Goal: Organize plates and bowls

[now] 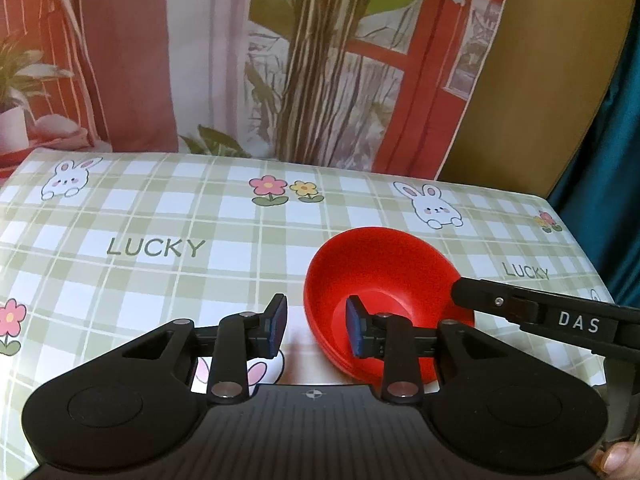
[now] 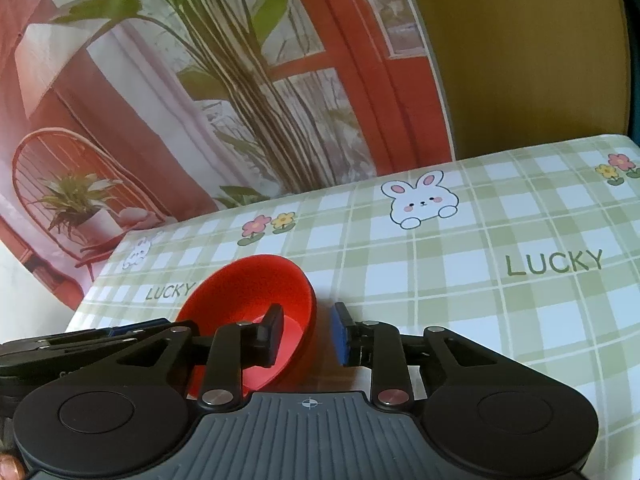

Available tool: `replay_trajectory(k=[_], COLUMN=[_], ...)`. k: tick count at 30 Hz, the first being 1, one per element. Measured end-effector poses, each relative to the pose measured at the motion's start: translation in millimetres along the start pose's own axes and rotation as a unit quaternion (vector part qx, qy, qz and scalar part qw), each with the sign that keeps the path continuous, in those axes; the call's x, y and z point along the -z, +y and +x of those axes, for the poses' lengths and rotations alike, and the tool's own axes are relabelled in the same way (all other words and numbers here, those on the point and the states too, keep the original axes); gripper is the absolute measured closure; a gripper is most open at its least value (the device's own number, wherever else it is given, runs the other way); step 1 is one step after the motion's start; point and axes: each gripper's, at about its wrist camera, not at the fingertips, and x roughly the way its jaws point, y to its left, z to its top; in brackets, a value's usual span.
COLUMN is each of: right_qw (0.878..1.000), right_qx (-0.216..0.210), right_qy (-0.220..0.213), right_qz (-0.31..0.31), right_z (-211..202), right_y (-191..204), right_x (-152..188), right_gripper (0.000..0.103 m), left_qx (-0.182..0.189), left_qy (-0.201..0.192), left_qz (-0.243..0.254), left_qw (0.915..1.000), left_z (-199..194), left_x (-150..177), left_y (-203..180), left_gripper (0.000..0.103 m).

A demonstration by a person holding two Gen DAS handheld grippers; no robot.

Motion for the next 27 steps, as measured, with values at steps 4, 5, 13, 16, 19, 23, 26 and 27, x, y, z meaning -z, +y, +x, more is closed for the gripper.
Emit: replay_trajectory(k=[4, 5, 13, 16, 19, 23, 26, 27], right_qw=[1.0, 1.0, 1.0, 1.0, 0.999, 0.999, 0.999, 0.999], right_qx=[-0.001, -0.002, -0.007, -0.008, -0.011, -0.02, -0.02, -0.019], right_qy=[0.005, 0.006, 0.019, 0.022, 0.026, 0.029, 0.03, 0.03], right_qz=[0.001, 0.001, 0.006, 0.011, 0.015, 0.024, 0.022, 0.022], right_z=[4.0, 5.1, 15.2, 17.8, 20.3, 23.4, 24.3, 24.5], right_y=[-0.1, 0.0, -0.5, -1.3, -1.4, -2.7, -1.2, -0.6], right_x=[0.5, 0.5, 1.0, 1.4, 1.5, 1.5, 1.6, 1.5], right_gripper=[0.077, 0.077, 0.077, 0.077, 0.077, 0.077, 0.078, 0.078], left_qx=[0.004, 0.005, 0.015, 0.02, 0.022, 0.022, 0.024, 0.023], left_qy=[0.006, 0.008, 0.018, 0.023, 0.027, 0.031, 0.034, 0.034], left_qz=[-0.007, -0.007, -0.018, -0.024, -0.026, -0.026, -0.03, -0.031], left_qw=[0.9999, 0.9999, 0.9996, 0.9992, 0.9991, 0.9989, 0.9987, 0.9987], left_z=[5.2, 6.3, 15.7, 19.9, 23.7, 26.7, 28.9, 29.4], left_x=[1.6, 1.9, 1.5, 2.0, 2.1, 2.6, 2.0, 1.9], left_y=[2.3, 2.3, 4.8, 4.9, 4.5, 4.7, 6.3, 6.6], left_gripper=[0.069, 0.069, 0.069, 0.069, 0.069, 0.07, 0.07, 0.07])
